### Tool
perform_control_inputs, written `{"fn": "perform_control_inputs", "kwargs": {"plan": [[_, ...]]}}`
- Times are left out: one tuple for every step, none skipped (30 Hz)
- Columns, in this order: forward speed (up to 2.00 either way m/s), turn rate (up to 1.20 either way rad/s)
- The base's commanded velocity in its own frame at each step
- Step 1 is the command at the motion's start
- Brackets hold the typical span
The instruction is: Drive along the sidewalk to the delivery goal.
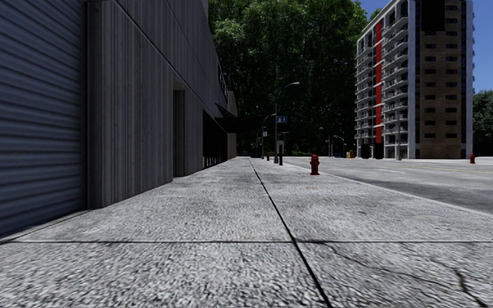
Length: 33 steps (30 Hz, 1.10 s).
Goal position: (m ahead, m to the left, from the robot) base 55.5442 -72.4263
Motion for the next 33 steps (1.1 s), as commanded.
{"fn": "perform_control_inputs", "kwargs": {"plan": [[2.0, 0.0], [2.0, 0.0], [2.0, 0.0], [2.0, 0.0], [2.0, 0.0], [2.0, 0.0], [2.0, 0.0], [2.0, 0.0], [2.0, 0.0], [2.0, 0.0], [2.0, 0.0], [2.0, 0.0], [2.0, 0.0], [2.0, 0.0], [2.0, 0.0], [2.0, 0.0], [2.0, 0.0], [2.0, 0.0], [2.0, 0.0], [2.0, 0.0], [2.0, 0.0], [2.0, 0.0], [2.0, 0.0], [2.0, 0.0], [2.0, 0.0], [2.0, 0.0], [2.0, 0.0], [2.0, 0.0], [2.0, 0.0], [2.0, 0.0], [2.0, 0.0], [2.0, 0.0], [2.0, 0.0]]}}
